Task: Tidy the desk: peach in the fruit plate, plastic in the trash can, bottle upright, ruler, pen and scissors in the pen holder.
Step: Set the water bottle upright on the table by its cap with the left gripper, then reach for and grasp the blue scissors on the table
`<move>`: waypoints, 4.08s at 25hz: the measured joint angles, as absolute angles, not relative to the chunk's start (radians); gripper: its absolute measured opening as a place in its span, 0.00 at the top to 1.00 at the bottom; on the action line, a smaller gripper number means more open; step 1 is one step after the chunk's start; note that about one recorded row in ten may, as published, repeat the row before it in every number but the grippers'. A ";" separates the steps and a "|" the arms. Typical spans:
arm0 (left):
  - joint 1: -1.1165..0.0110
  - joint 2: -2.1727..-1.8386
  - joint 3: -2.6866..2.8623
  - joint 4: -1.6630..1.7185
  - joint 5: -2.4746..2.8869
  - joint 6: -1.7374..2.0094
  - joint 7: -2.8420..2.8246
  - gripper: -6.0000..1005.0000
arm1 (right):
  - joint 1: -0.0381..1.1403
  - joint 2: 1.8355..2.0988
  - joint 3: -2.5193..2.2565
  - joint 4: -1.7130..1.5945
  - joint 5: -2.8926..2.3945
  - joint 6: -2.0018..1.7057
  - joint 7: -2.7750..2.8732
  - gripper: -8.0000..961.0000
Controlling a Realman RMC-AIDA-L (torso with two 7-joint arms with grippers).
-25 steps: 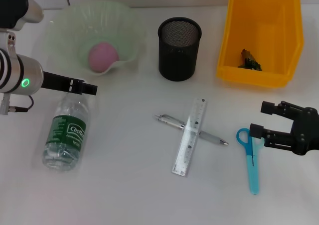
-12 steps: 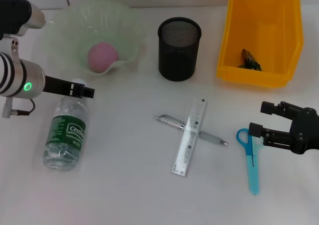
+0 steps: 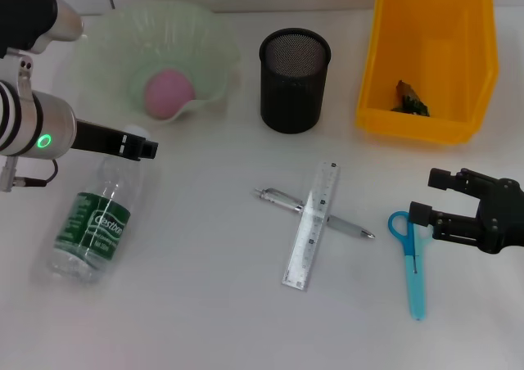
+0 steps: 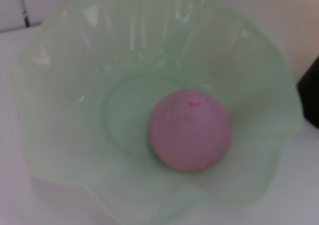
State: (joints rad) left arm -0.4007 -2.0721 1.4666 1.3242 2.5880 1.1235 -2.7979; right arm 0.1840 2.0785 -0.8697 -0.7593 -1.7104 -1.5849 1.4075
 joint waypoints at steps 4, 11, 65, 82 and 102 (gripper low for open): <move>-0.350 -2.071 1.478 1.430 2.567 1.160 -2.762 0.54 | 0.185 2.079 -0.870 -0.762 -1.710 -1.590 1.415 0.12; -0.181 -2.069 1.434 1.599 2.317 1.132 -2.502 0.55 | 0.197 2.077 -0.870 -0.766 -1.710 -1.591 1.432 0.12; -0.002 -2.068 1.390 1.721 1.922 1.003 -2.054 0.20 | 0.196 2.067 -0.846 -0.912 -1.713 -1.648 1.626 0.12; -0.156 -2.074 1.526 0.827 1.297 1.435 -0.990 0.20 | 0.505 2.084 -1.112 -1.852 -2.636 -1.985 2.860 0.12; -0.188 -2.067 1.471 0.704 1.233 1.465 -0.841 0.20 | 0.545 2.094 -1.434 -1.464 -2.627 -1.811 2.960 0.13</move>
State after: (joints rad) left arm -0.1884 -2.0670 1.4715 0.7040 1.2332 1.4654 -0.8409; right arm 0.5446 2.0937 -1.4338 -1.4638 -2.6267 -1.8114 2.9602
